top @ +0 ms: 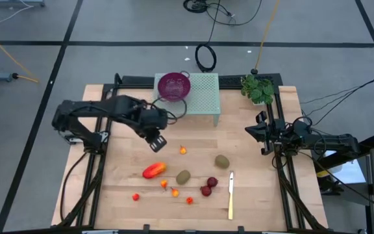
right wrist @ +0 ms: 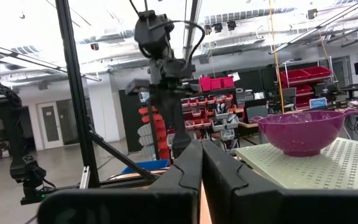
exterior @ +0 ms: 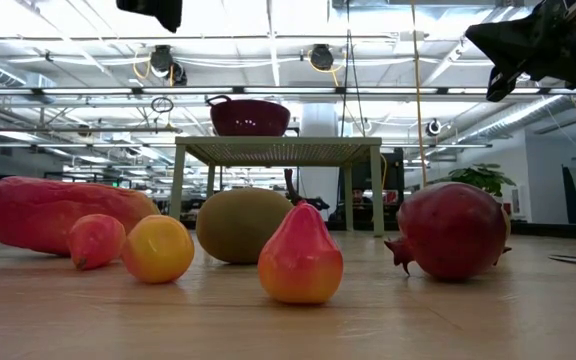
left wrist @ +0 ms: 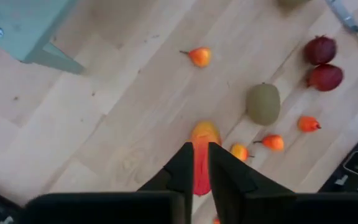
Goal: Pick & Place Fruit
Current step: Put the orange mango in the red strainer bowl on the shelf
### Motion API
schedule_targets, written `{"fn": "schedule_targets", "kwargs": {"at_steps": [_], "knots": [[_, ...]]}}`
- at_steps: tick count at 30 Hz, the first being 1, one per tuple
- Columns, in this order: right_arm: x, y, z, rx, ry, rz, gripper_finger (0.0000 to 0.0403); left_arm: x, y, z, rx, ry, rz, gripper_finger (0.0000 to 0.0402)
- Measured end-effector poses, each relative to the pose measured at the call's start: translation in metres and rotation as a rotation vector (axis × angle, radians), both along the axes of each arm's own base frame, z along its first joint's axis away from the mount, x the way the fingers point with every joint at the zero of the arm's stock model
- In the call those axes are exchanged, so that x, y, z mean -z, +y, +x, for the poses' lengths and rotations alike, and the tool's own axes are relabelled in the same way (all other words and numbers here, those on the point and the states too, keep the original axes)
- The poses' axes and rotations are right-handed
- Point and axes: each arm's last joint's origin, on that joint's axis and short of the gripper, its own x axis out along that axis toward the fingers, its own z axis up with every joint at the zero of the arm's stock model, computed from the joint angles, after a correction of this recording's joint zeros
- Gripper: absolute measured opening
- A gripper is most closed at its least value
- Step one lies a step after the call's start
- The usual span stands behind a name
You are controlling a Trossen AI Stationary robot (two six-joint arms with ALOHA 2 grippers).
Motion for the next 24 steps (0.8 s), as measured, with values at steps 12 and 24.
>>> {"fn": "schedule_targets", "kwargs": {"at_steps": [12,24], "knots": [[0.000,0.000,0.000,0.000,0.003,0.001,0.0000,0.035,-0.030,0.017,-0.057,0.224,0.037,0.0249],[0.000,0.000,0.000,-0.014,0.002,0.039,0.0000,0.077,-0.071,0.035,0.166,0.376,0.074,0.0395]]}}
